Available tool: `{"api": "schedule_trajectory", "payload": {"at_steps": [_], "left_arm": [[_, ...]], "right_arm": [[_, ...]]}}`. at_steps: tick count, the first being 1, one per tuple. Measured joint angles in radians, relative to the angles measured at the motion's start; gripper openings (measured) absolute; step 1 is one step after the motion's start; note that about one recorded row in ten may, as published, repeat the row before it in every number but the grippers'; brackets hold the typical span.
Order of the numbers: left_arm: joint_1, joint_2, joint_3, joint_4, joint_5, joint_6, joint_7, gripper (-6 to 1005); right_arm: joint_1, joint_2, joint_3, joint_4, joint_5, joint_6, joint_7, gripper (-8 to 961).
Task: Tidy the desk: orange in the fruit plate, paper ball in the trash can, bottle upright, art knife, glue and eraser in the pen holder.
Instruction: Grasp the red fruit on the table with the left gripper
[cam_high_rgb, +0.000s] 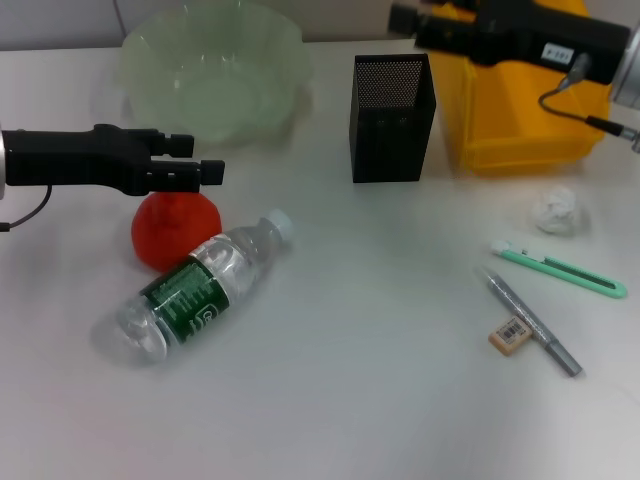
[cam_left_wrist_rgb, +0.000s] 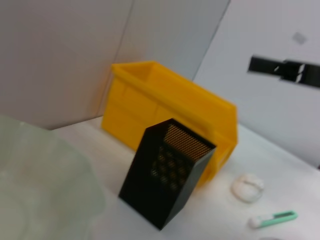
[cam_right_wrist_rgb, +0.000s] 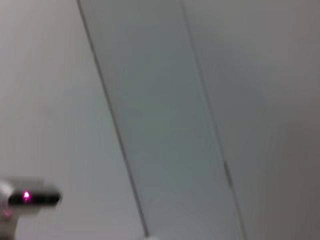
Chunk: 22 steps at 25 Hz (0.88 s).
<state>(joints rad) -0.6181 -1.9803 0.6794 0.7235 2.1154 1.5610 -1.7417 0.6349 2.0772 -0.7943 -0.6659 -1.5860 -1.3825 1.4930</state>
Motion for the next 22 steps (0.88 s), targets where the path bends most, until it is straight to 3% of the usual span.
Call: {"api": "schedule_trajectory", "payload": {"at_steps": [7, 22], "left_arm": [[0.011, -0.032, 0.001, 0.071, 0.139, -0.062, -0.027, 727], [0.067, -0.052, 0.025, 0.095, 0.139, -0.129, 0.036, 711]], "right_arm": [[0.004, -0.003, -0.004, 0.043, 0.027, 0.014, -0.047, 845], [0.023, 0.000, -0.016, 0.049, 0.024, 0.028, -0.065, 846]]}}
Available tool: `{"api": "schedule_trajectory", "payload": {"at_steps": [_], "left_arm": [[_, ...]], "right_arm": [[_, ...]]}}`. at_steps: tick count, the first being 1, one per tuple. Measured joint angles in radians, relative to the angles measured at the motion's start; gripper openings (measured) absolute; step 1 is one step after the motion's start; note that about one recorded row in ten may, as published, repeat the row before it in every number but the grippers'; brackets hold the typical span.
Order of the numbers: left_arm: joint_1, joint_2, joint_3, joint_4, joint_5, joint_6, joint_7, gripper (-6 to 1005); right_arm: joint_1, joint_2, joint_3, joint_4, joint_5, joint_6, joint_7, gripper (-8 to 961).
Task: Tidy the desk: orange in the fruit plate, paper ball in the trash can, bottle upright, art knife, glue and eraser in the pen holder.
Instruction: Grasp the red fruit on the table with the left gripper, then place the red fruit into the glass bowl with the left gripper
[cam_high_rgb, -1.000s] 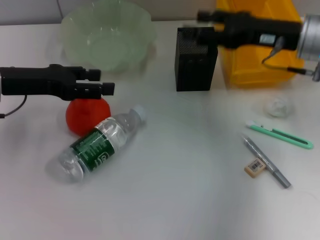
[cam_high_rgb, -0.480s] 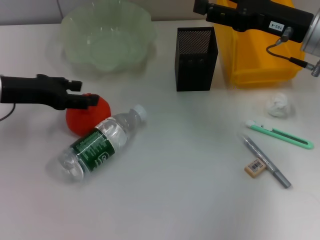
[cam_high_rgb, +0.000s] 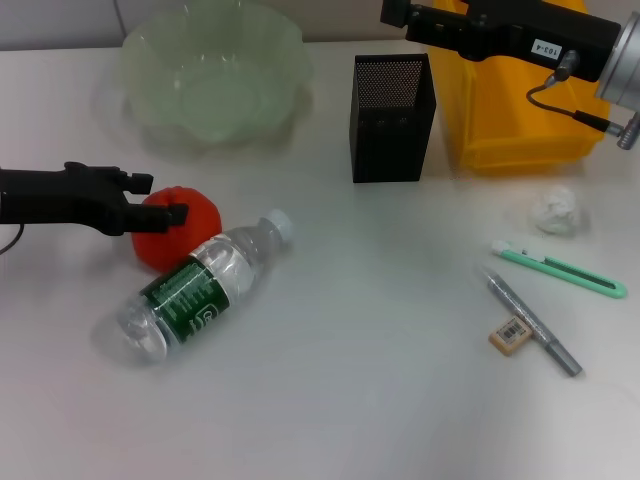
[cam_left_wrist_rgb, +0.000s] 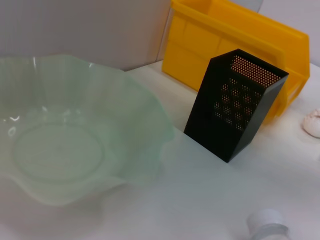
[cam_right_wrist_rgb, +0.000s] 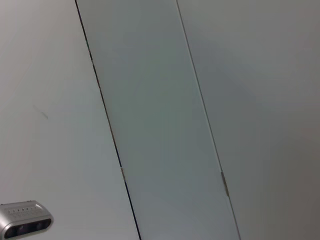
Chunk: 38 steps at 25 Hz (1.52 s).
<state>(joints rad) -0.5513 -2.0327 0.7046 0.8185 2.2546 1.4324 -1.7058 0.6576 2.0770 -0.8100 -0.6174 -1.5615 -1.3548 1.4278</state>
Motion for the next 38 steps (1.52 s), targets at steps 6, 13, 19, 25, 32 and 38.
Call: {"api": "schedule_trajectory", "payload": {"at_steps": [6, 13, 19, 25, 32, 38], "left_arm": [[-0.001, -0.018, 0.001, -0.001, 0.001, -0.026, 0.021, 704], [-0.005, -0.027, 0.049, -0.022, 0.003, -0.105, 0.031, 474], [-0.004, -0.027, 0.067, -0.028, 0.003, -0.148, 0.030, 288], [-0.009, -0.021, 0.056, -0.009, -0.015, -0.117, 0.021, 232], [-0.009, 0.025, 0.052, 0.053, -0.182, -0.003, 0.018, 176], [-0.008, 0.041, 0.039, 0.058, -0.310, -0.072, 0.043, 157]], "right_arm": [[0.006, 0.000, 0.000, 0.011, 0.004, 0.000, -0.001, 846], [0.006, 0.000, 0.000, 0.012, 0.005, -0.007, -0.001, 846], [0.003, 0.000, 0.003, 0.012, 0.007, -0.008, 0.000, 846], [-0.005, 0.000, 0.011, 0.011, 0.008, -0.009, 0.000, 845], [-0.010, 0.000, 0.011, 0.010, 0.009, -0.011, 0.000, 845], [-0.010, 0.000, 0.011, 0.012, 0.009, -0.011, 0.000, 845]]}}
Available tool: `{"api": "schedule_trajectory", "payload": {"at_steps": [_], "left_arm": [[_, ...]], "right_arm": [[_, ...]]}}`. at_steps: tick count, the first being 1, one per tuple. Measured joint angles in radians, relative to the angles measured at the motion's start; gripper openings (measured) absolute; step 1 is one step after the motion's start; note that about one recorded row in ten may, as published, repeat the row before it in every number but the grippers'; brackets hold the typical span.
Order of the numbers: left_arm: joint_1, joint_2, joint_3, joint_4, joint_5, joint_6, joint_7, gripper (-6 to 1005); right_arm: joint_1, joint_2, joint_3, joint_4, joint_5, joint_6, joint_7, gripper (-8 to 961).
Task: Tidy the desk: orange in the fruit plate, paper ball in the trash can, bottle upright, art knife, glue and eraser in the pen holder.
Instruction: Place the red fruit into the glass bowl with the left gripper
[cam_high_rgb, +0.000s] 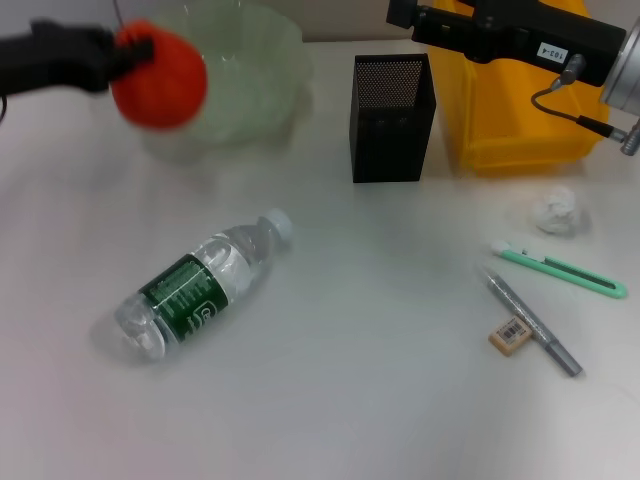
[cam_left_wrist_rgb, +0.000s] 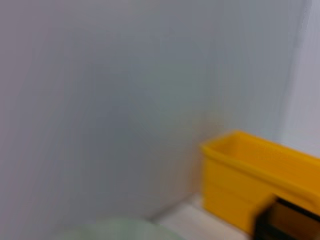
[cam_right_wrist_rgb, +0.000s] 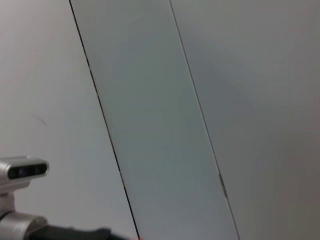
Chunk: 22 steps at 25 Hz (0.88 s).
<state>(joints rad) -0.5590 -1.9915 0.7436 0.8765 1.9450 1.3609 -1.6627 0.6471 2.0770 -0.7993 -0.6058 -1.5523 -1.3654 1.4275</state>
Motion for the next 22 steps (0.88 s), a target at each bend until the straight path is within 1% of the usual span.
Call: {"api": "schedule_trajectory", "payload": {"at_steps": [1, 2, 3, 4, 5, 6, 9, 10, 12, 13, 14, 15, 16, 17, 18, 19, 20, 21, 22], "left_arm": [[-0.003, -0.008, -0.007, -0.005, -0.032, -0.059, 0.023, 157], [-0.004, -0.023, -0.010, -0.010, -0.061, -0.125, 0.063, 158], [-0.004, -0.023, -0.010, -0.010, -0.061, -0.125, 0.063, 158], [-0.010, -0.048, -0.012, -0.020, -0.102, -0.217, 0.133, 158], [-0.021, -0.064, -0.010, -0.040, -0.133, -0.284, 0.196, 158], [-0.026, -0.068, -0.009, -0.049, -0.147, -0.309, 0.220, 157], [-0.063, -0.073, -0.001, -0.125, -0.189, -0.380, 0.314, 156], [-0.092, -0.071, 0.000, -0.179, -0.197, -0.401, 0.358, 155], [-0.092, -0.071, 0.000, -0.179, -0.197, -0.401, 0.358, 154], [-0.114, -0.072, 0.000, -0.223, -0.198, -0.421, 0.417, 153], [-0.119, -0.073, 0.000, -0.231, -0.198, -0.427, 0.437, 159], [-0.125, -0.076, 0.000, -0.242, -0.199, -0.433, 0.458, 164], [-0.125, -0.076, 0.000, -0.242, -0.199, -0.433, 0.458, 170], [-0.131, -0.078, 0.000, -0.252, -0.202, -0.441, 0.481, 176], [-0.147, -0.080, 0.000, -0.285, -0.208, -0.454, 0.521, 182], [-0.149, -0.080, 0.000, -0.290, -0.209, -0.455, 0.527, 187], [-0.155, -0.080, 0.000, -0.304, -0.210, -0.458, 0.542, 193], [-0.159, -0.080, 0.000, -0.311, -0.210, -0.461, 0.558, 199], [-0.163, -0.081, 0.000, -0.317, -0.210, -0.466, 0.575, 204]], "right_arm": [[0.000, 0.000, 0.000, 0.000, 0.000, 0.000, 0.000, 845], [-0.001, 0.000, 0.000, 0.000, 0.000, 0.000, 0.000, 845], [-0.002, 0.000, 0.000, 0.000, 0.000, 0.000, 0.000, 845], [-0.003, 0.000, 0.000, 0.000, 0.000, 0.000, 0.000, 845], [-0.007, 0.001, -0.002, 0.000, 0.000, 0.000, 0.001, 845], [-0.007, 0.001, -0.002, 0.000, 0.000, 0.000, 0.001, 845], [-0.012, 0.001, -0.008, -0.002, 0.000, -0.019, 0.011, 845], [-0.017, 0.000, -0.009, -0.016, -0.007, -0.040, 0.032, 845], [-0.021, 0.000, -0.010, -0.033, -0.019, -0.050, 0.057, 845], [-0.027, -0.001, -0.012, -0.054, -0.034, -0.058, 0.082, 845], [-0.035, -0.001, -0.014, -0.080, -0.053, -0.063, 0.109, 845], [-0.054, 0.001, -0.025, -0.148, -0.093, -0.075, 0.165, 845], [-0.054, 0.001, -0.025, -0.148, -0.093, -0.075, 0.165, 845], [-0.071, 0.002, -0.046, -0.228, -0.144, -0.098, 0.234, 846], [-0.071, 0.002, -0.046, -0.228, -0.144, -0.098, 0.234, 846], [-0.075, 0.003, -0.056, -0.267, -0.167, -0.107, 0.267, 846], [-0.080, 0.004, -0.081, -0.357, -0.235, -0.125, 0.355, 846], [-0.080, 0.004, -0.081, -0.357, -0.235, -0.125, 0.355, 845], [-0.081, 0.005, -0.093, -0.395, -0.269, -0.132, 0.396, 845]]}}
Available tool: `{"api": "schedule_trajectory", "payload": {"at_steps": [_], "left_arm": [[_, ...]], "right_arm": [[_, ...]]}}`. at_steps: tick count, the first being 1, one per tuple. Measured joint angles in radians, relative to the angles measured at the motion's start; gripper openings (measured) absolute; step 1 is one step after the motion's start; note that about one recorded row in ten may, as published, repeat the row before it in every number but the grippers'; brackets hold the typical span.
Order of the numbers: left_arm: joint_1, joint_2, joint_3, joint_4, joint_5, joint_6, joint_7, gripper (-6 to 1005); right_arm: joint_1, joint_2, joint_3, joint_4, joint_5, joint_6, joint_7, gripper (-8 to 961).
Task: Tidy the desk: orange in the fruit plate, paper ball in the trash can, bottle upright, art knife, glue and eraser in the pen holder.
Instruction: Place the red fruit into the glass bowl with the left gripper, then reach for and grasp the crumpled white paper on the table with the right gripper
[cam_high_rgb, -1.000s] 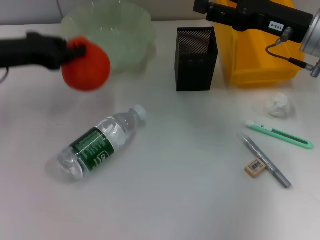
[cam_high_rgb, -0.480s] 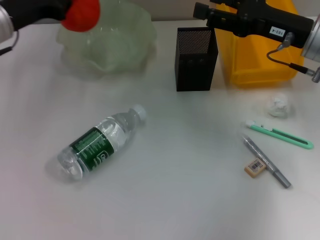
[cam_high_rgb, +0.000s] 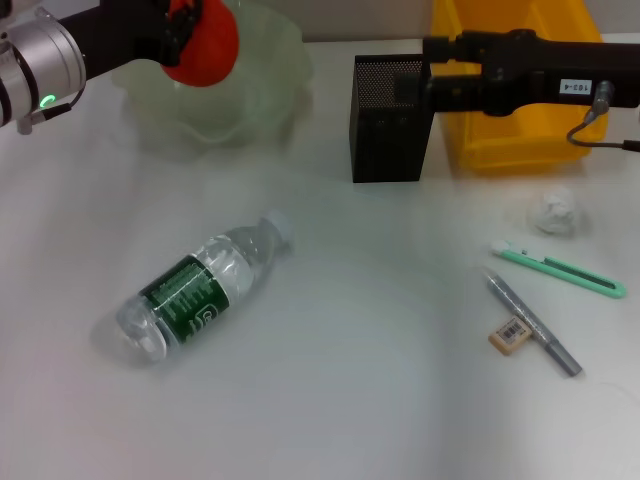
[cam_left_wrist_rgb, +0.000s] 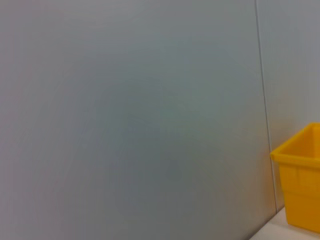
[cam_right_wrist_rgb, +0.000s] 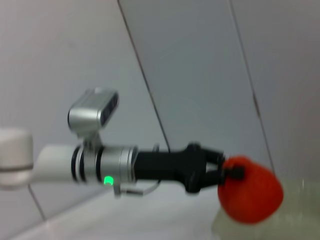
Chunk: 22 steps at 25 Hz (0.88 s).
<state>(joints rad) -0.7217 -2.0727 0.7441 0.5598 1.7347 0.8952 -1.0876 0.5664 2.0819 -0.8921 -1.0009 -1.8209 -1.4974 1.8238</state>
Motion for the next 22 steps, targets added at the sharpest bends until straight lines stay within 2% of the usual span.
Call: {"api": "schedule_trajectory", "payload": {"at_steps": [2, 3, 4, 5, 7, 8, 11, 13, 22], "left_arm": [[-0.005, -0.002, 0.001, -0.010, -0.001, -0.009, 0.019, 216], [-0.009, -0.003, 0.001, -0.018, -0.002, -0.015, 0.026, 221], [-0.014, -0.004, 0.001, -0.029, -0.003, -0.023, 0.031, 227], [-0.017, -0.004, 0.001, -0.036, -0.004, -0.031, 0.034, 233], [-0.022, -0.004, 0.001, -0.046, -0.006, -0.048, 0.037, 244], [-0.023, -0.005, 0.001, -0.052, -0.012, -0.058, 0.044, 250], [-0.024, -0.006, 0.002, -0.060, -0.036, -0.062, 0.072, 267], [-0.024, -0.006, 0.003, -0.069, -0.079, -0.062, 0.110, 468], [-0.026, -0.003, 0.002, -0.076, -0.098, -0.063, 0.128, 473]], "right_arm": [[0.000, 0.001, -0.027, -0.078, -0.068, -0.020, 0.103, 844], [0.000, 0.002, -0.050, -0.164, -0.136, -0.040, 0.211, 844], [0.000, 0.002, -0.050, -0.164, -0.136, -0.040, 0.211, 844], [0.000, 0.003, -0.057, -0.242, -0.211, -0.053, 0.324, 843], [0.002, 0.004, -0.059, -0.284, -0.254, -0.062, 0.387, 843], [0.008, 0.004, -0.059, -0.368, -0.342, -0.085, 0.497, 843], [0.015, 0.004, -0.060, -0.431, -0.422, -0.104, 0.589, 842], [0.034, 0.004, -0.062, -0.483, -0.533, -0.134, 0.709, 841], [0.064, 0.002, -0.084, -0.492, -0.760, -0.145, 0.873, 842]]}}
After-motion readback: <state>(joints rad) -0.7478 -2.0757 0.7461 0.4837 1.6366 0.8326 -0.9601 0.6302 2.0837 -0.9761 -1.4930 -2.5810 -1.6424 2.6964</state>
